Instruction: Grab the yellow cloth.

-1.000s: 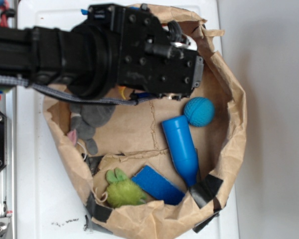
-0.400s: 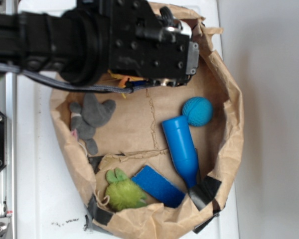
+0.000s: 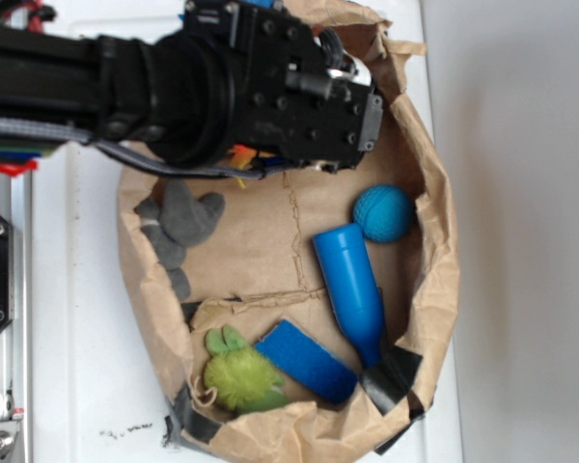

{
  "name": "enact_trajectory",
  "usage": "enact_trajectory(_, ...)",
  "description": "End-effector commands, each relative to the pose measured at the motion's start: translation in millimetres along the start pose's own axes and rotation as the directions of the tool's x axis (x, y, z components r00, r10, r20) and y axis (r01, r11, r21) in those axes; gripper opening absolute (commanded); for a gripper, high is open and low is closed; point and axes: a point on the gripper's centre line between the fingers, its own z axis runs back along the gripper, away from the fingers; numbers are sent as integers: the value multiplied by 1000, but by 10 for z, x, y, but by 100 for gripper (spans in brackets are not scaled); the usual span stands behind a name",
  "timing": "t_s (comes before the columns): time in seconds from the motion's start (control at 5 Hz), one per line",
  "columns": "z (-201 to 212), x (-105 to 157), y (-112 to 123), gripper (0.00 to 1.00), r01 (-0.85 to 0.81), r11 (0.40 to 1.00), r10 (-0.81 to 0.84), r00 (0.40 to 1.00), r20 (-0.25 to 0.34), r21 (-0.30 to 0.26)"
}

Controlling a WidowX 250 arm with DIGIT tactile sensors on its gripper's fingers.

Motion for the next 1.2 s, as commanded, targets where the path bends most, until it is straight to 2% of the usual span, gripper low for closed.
enact_trajectory(0.0, 36, 172, 54, 0, -93, 995, 93, 996, 14, -23)
enact_trajectory(0.2, 20, 160, 29, 0, -89, 996, 89, 996, 13, -6)
enact_trajectory(0.4, 33, 177, -9, 0, -97, 995, 98, 995, 11, -15)
enact_trajectory(0.6, 228, 142, -6, 0, 4, 997, -7, 999, -42, -74)
enact_trajectory(0.8, 557, -36, 54, 0, 206, 967, -222, 970, -102, -152)
enact_trajectory(1.0, 895, -208, 158, 0, 357, 905, -385, 918, -92, -230)
